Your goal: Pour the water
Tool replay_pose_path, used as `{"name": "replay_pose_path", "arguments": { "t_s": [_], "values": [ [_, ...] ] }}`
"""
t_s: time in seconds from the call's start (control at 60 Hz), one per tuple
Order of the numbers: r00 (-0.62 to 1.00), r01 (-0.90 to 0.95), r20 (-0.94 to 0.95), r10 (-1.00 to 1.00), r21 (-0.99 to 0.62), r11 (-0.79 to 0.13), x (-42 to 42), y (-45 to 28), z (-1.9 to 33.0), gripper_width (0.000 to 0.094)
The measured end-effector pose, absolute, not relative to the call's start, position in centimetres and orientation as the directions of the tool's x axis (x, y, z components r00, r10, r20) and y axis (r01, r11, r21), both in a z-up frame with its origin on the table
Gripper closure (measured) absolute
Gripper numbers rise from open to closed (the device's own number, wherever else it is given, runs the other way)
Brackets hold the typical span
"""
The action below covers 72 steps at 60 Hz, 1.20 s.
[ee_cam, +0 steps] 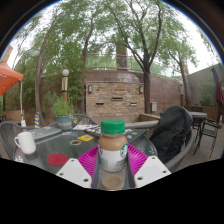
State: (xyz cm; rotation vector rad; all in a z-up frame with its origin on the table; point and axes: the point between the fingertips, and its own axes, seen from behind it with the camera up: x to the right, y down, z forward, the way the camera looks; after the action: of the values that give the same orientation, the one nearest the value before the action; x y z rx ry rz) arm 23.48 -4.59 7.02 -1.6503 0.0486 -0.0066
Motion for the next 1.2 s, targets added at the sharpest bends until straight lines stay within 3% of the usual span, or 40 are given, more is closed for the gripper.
{"name": "replay_pose_path", "arguments": {
  "t_s": [0.233,0.383,0.4,0.5,0.65,0.767,0.9,1.05,1.117,1.2],
  "values": [
    [0.994,-0.106,-0.105,-0.034,-0.993,-0.06,22.5,-4.1,6.4,0.0507],
    [0.996,-0.018,-0.009,-0.09,-0.995,-0.1,22.5,-4.4,6.6,0.0634],
    [0.996,-0.003,0.005,-0.087,-0.995,-0.101,22.0,-4.4,6.9,0.0668],
    [0.994,0.099,0.103,-0.032,-0.988,-0.116,18.2,-4.7,8.5,0.0668],
    [0.916,0.4,0.398,0.049,-0.915,-0.059,11.1,-4.4,15.0,0.0669],
    [0.672,0.739,0.736,0.082,-0.674,0.004,4.3,-3.0,17.1,0.0669],
    [0.194,0.978,0.979,0.059,-0.198,0.069,-1.4,-1.3,17.2,0.067],
    [-0.259,0.959,0.965,0.049,0.251,0.131,-4.4,1.5,17.1,0.067],
    [-0.445,0.888,0.895,-0.019,0.444,0.123,-4.9,-0.9,17.4,0.0671],
    [-0.554,0.823,0.83,-0.064,0.558,0.112,-6.3,-1.7,17.2,0.067]
  ]
}}
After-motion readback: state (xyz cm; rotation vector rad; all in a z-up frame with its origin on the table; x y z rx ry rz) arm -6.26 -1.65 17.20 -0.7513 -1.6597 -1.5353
